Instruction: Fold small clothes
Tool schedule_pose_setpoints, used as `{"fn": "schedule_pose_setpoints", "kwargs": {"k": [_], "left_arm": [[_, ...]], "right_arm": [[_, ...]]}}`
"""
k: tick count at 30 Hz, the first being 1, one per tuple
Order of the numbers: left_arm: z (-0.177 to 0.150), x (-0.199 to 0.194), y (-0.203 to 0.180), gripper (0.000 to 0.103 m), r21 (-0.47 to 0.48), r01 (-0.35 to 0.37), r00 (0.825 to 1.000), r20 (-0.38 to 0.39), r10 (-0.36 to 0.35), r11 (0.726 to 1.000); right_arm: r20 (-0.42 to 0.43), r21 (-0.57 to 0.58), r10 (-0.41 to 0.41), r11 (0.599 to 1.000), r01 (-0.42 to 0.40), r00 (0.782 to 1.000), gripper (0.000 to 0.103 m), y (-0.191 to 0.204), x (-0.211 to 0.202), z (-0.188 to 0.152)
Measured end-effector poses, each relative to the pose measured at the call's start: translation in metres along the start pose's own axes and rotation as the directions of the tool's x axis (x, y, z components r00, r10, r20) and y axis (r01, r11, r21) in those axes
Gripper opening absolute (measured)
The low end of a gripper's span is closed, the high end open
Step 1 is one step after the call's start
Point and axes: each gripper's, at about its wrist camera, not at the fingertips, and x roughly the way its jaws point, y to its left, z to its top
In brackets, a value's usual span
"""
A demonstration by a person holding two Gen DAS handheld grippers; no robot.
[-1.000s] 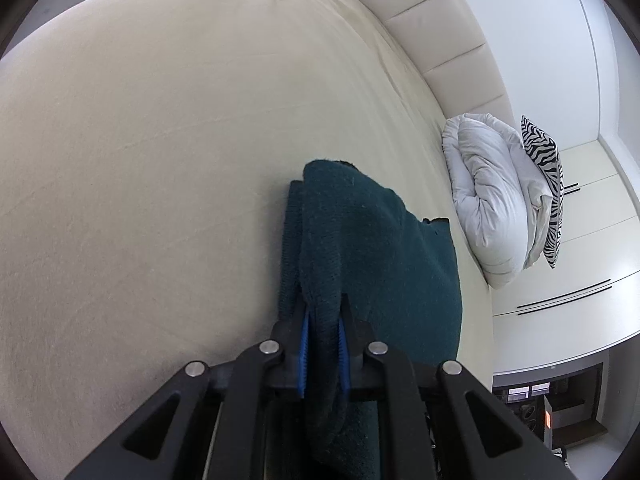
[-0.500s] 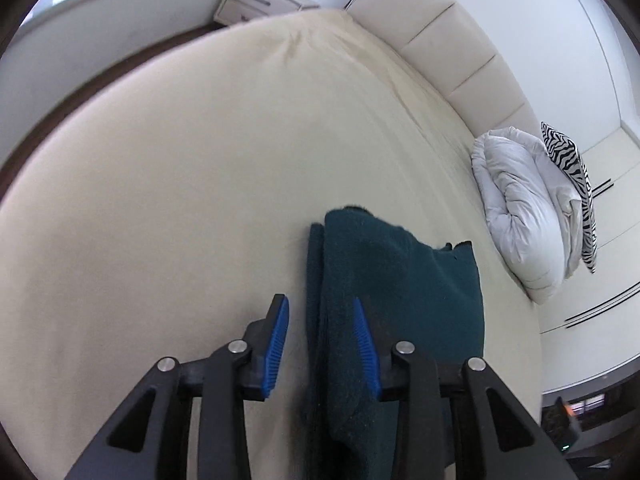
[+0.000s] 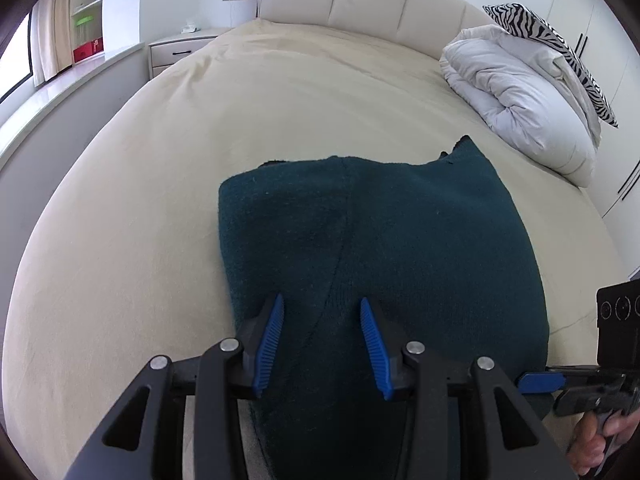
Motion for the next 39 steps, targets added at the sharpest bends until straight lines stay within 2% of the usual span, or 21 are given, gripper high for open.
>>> {"fn": "schedule_pose_setpoints", "kwargs": {"k": [2,5,8,10,12,14,17,19,21,23,24,27,29,31,33,35,36,38,39], "left_arm": [[0.001,0.001,0.0,0.044,0.003,-0.003,1.0,-0.007,0.003,1.0],[-0.001,0.001,-0.009,0.045,0.02,-0.032,0.999,-0.004,0.032,0.999],[-0.003,0.001,-0.016,0.047,0.038,-0.056,0.998,-0.002,0.056,0.998],[-0.003,0.001,-0.016,0.048,0.036,-0.055,0.998,-0.005,0.056,0.998],[-0.002,0.002,-0.015,0.048,0.04,-0.057,0.998,-0.011,0.057,0.998],[-0.001,0.003,-0.014,0.048,0.04,-0.053,0.998,-0.015,0.053,0.998],[-0.001,0.005,-0.012,0.048,0.033,-0.041,0.999,-0.018,0.042,0.999],[-0.001,0.005,-0.013,0.048,0.037,-0.04,0.999,-0.019,0.041,0.999],[-0.001,0.006,-0.013,0.049,0.037,-0.039,0.999,-0.018,0.039,0.999],[-0.001,0.007,-0.012,0.049,0.035,-0.034,0.999,-0.014,0.035,0.999],[-0.001,0.007,-0.011,0.049,0.035,-0.032,0.999,-0.013,0.033,0.999],[-0.002,0.007,-0.01,0.049,0.037,-0.03,0.999,-0.011,0.031,0.999],[-0.002,0.007,-0.01,0.049,0.035,-0.029,1.0,-0.012,0.029,0.999],[-0.002,0.008,-0.009,0.049,0.034,-0.026,1.0,-0.012,0.027,0.999],[-0.003,0.007,-0.008,0.049,0.031,-0.022,1.0,-0.012,0.022,0.999],[-0.003,0.007,-0.007,0.049,0.026,-0.01,1.0,-0.012,0.01,1.0],[-0.003,0.007,-0.005,0.049,0.021,0.0,1.0,-0.012,0.0,1.0],[-0.004,0.007,-0.001,0.049,0.013,0.021,1.0,-0.012,-0.021,1.0],[-0.004,0.007,0.0,0.049,0.012,0.029,1.0,-0.008,-0.029,1.0]], "right_arm": [[0.007,0.047,0.03,0.998,-0.03,1.0,0.051,-0.009,-0.015,0.002],[0.042,-0.011,-0.033,0.999,0.034,0.999,0.055,0.003,-0.034,0.02],[0.092,-0.026,-0.044,0.999,0.047,0.995,0.055,0.023,-0.051,0.06],[0.09,-0.02,-0.063,0.998,0.065,0.994,0.055,0.031,-0.042,0.09],[0.052,-0.026,-0.05,0.998,0.052,0.997,0.055,0.036,-0.022,0.116],[0.023,-0.013,-0.08,0.997,0.08,0.997,0.055,0.035,0.007,0.14],[-0.002,0.047,-0.109,0.993,0.109,0.994,0.054,0.019,0.033,0.164],[0.014,0.073,-0.17,0.983,0.168,0.985,0.054,0.003,0.041,0.178],[0.046,0.12,-0.173,0.979,0.166,0.984,0.053,-0.018,0.033,0.187],[0.093,0.18,-0.149,0.975,0.13,0.985,0.053,-0.039,0.023,0.194],[0.122,0.195,-0.149,0.973,0.124,0.981,0.053,-0.047,0.017,0.193],[0.185,0.214,-0.256,0.953,0.216,0.949,0.053,-0.058,-0.005,0.192],[0.22,0.231,-0.242,0.954,0.191,0.945,0.055,-0.055,-0.022,0.186],[0.229,0.161,-0.16,0.979,0.125,0.96,0.055,-0.036,-0.031,0.177],[0.198,0.063,-0.038,0.998,0.026,0.98,0.055,-0.011,-0.032,0.161],[0.116,0.005,0.07,0.997,-0.071,0.991,0.055,0.002,-0.023,0.14],[0.074,-0.006,0.084,0.997,-0.083,0.994,0.055,0.004,-0.016,0.131],[-0.009,-0.026,0.037,0.999,-0.037,0.999,0.054,-0.004,0.002,0.107],[0.004,-0.041,0.039,0.998,-0.039,0.999,0.054,-0.009,0.003,0.1]]}}
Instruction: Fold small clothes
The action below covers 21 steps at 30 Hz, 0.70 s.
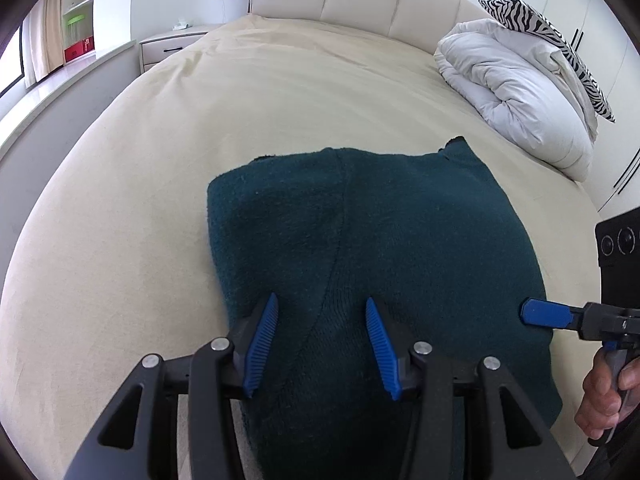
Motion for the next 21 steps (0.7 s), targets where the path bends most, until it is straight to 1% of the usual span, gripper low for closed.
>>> {"fn": "schedule_pose_setpoints", "kwargs": {"k": [1,2,4,5,6,7,8,10,11,12,13,14,15,16,17,19,21], "left_arm": [[0.0,-0.001,0.002,0.049,-0.005,0.01,1.0,0.002,-0.01,1.0],[0.0,-0.002,0.004,0.049,-0.017,0.025,1.0,0.007,-0.025,1.0],[0.001,-0.008,0.012,0.049,-0.064,0.085,0.996,0.027,-0.083,0.994],[0.001,-0.014,0.019,0.049,-0.1,0.126,0.992,0.039,-0.123,0.987],[0.0,-0.021,0.028,0.049,-0.148,0.166,0.986,0.052,-0.16,0.975],[-0.001,-0.028,0.035,0.049,-0.181,0.186,0.982,0.068,-0.176,0.966],[-0.002,-0.037,0.043,0.05,-0.208,0.191,0.98,0.091,-0.175,0.959],[-0.006,-0.052,0.058,0.062,-0.262,0.155,0.984,0.127,-0.126,0.953],[-0.007,-0.056,0.066,0.064,-0.289,0.163,0.982,0.139,-0.127,0.943],[-0.009,-0.057,0.073,0.067,-0.317,0.19,0.978,0.144,-0.151,0.929],[-0.011,-0.056,0.079,0.067,-0.344,0.213,0.975,0.139,-0.175,0.915],[-0.013,-0.052,0.085,0.067,-0.368,0.235,0.971,0.128,-0.201,0.9],[-0.013,-0.046,0.089,0.068,-0.386,0.261,0.965,0.114,-0.235,0.885],[-0.014,-0.041,0.09,0.068,-0.399,0.282,0.959,0.102,-0.264,0.873],[-0.014,-0.035,0.09,0.068,-0.407,0.297,0.954,0.086,-0.287,0.864],[-0.015,-0.026,0.088,0.071,-0.411,0.299,0.952,0.066,-0.299,0.861],[-0.015,-0.02,0.087,0.075,-0.418,0.309,0.947,0.05,-0.318,0.854]], "right_arm": [[0.043,-0.021,0.033,0.999,-0.032,0.999,0.053,-0.005,-0.007,-0.008],[0.064,-0.009,0.044,0.999,-0.044,0.997,0.053,-0.008,-0.013,-0.012],[0.088,0.064,0.061,0.996,-0.067,0.994,0.053,-0.017,-0.026,-0.012],[0.1,0.068,0.04,0.997,-0.047,0.994,0.054,-0.017,-0.04,-0.021],[0.115,0.059,-0.005,0.998,-0.002,0.993,0.054,-0.015,-0.048,-0.021],[0.131,0.053,-0.05,0.998,0.043,0.99,0.055,-0.015,-0.059,-0.021],[0.144,0.058,-0.092,0.995,0.084,0.985,0.058,-0.015,-0.069,-0.02],[0.179,0.076,-0.166,0.985,0.154,0.97,0.077,-0.018,-0.086,-0.022],[0.206,0.082,-0.187,0.981,0.174,0.96,0.08,-0.021,-0.097,-0.02],[0.227,0.088,-0.197,0.979,0.181,0.954,0.084,-0.025,-0.109,-0.02],[0.247,0.097,-0.2,0.979,0.181,0.948,0.084,-0.03,-0.119,-0.015],[0.254,0.108,-0.195,0.979,0.173,0.947,0.085,-0.033,-0.122,-0.012],[0.249,0.118,-0.19,0.979,0.165,0.949,0.085,-0.033,-0.118,-0.007],[0.228,0.137,-0.183,0.978,0.155,0.956,0.085,-0.039,-0.113,-0.002],[0.205,0.151,-0.18,0.977,0.151,0.962,0.085,-0.043,-0.113,-0.007],[0.147,0.198,-0.182,0.968,0.152,0.972,0.085,-0.055,-0.09,-0.003],[0.11,0.235,-0.157,0.963,0.128,0.981,0.085,-0.065,-0.069,-0.002]]}}
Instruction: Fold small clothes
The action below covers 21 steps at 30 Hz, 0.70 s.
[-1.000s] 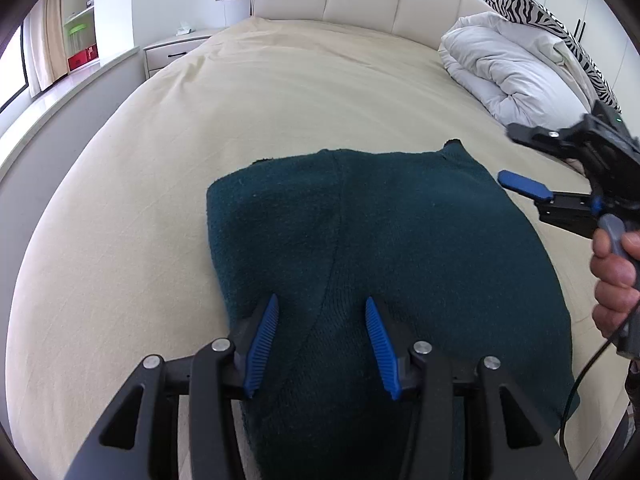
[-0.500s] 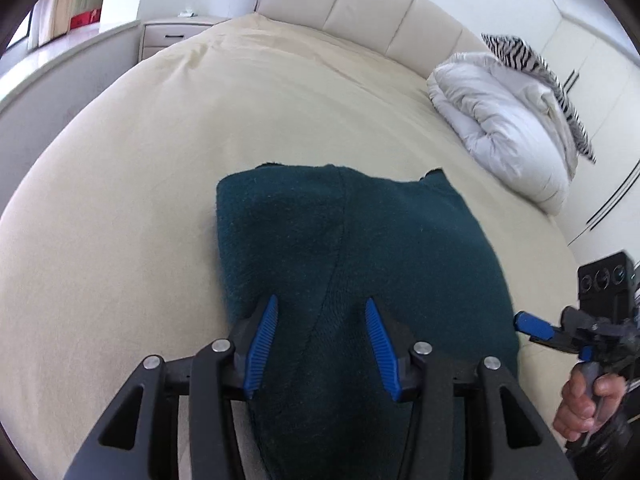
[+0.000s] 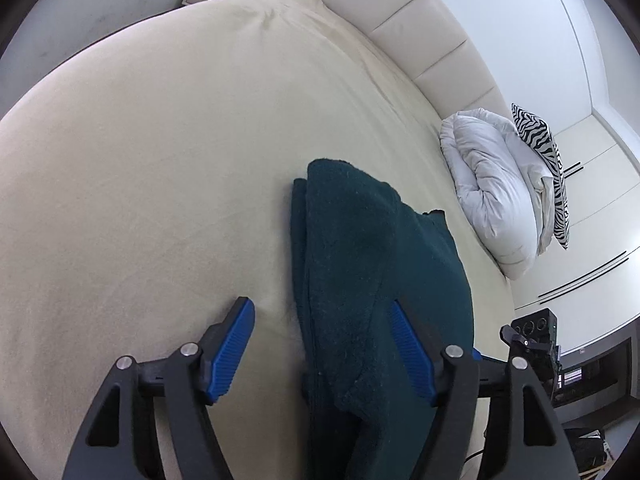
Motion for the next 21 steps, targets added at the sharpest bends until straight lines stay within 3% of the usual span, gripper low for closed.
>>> {"fn": "schedule_pose_setpoints", "kwargs": {"k": [4,8,9,10,11,14,17,21], "left_arm": [[0.007,0.007,0.002,0.081,-0.026,0.043,0.999,-0.031,-0.044,0.999],[0.014,0.016,-0.002,0.079,-0.026,0.049,0.997,-0.065,-0.05,0.998],[0.015,0.019,-0.003,0.073,-0.028,0.06,0.995,-0.072,-0.061,0.998],[0.015,0.022,-0.003,0.059,-0.039,0.087,0.992,-0.091,-0.09,0.995],[0.015,0.03,-0.003,0.055,-0.066,0.121,0.984,-0.124,-0.128,0.991],[0.013,0.043,-0.007,0.054,-0.052,0.102,0.982,-0.151,-0.109,0.993],[0.017,0.048,0.003,0.053,-0.13,0.145,0.976,-0.144,-0.163,0.981],[0.017,0.053,-0.005,0.034,-0.098,0.087,0.982,-0.162,-0.102,0.991]], "right_arm": [[-0.043,0.046,0.048,0.998,-0.046,0.998,0.084,-0.01,0.029,-0.004],[-0.069,0.045,0.065,0.997,-0.062,0.995,0.08,-0.008,0.049,0.003],[-0.075,0.041,0.054,0.998,-0.051,0.996,0.079,-0.006,0.053,0.004],[-0.084,0.032,0.043,0.999,-0.04,0.996,0.079,-0.004,0.059,0.007],[-0.088,0.026,0.037,0.999,-0.035,0.995,0.079,-0.003,0.065,0.009],[-0.098,0.02,0.029,0.999,-0.027,0.995,0.076,-0.002,0.072,0.01],[-0.103,0.021,0.023,1.0,-0.021,0.994,0.069,-0.004,0.078,0.011],[-0.105,0.02,0.002,1.0,0.0,0.994,0.056,-0.005,0.083,0.018]]}}
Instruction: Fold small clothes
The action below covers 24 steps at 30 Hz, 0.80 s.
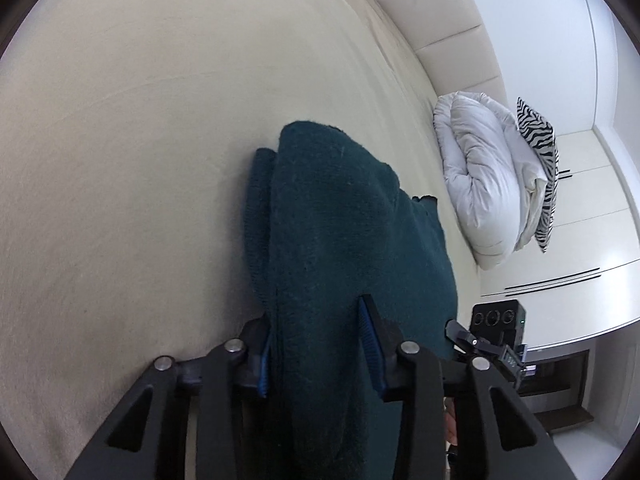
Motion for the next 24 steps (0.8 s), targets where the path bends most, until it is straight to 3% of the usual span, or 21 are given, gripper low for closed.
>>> {"fn": "schedule_pose_setpoints", "kwargs": {"k": [3,7,15,20,24], "left_arm": [[-0.004,-0.002,-0.008,0.026,0.015,-0.027,1.0,0.012,0.027,1.0],[-0.017,-0.013,-0.028,0.024,0.049,-0.025,0.999,0.022,0.023,0.998],[-0.076,-0.026,-0.085,0.024,0.138,0.025,1.0,-0.013,-0.023,0.99],[-0.124,-0.022,-0.106,0.024,0.177,0.04,0.998,-0.061,-0.03,0.983],[-0.15,-0.004,-0.101,0.024,0.143,0.036,0.992,-0.125,-0.018,0.989]], "right_arm": [[0.018,-0.009,-0.02,1.0,0.02,1.0,0.049,-0.001,-0.021,-0.016],[0.056,-0.039,-0.023,0.999,0.025,0.998,0.042,0.013,-0.039,-0.026],[0.081,-0.088,-0.006,0.996,0.013,0.997,0.041,0.033,-0.108,-0.073],[0.074,-0.073,-0.015,0.997,0.02,0.997,0.041,0.019,-0.149,-0.119],[0.094,-0.022,-0.008,1.0,0.01,0.996,0.041,-0.006,-0.172,-0.152]]}}
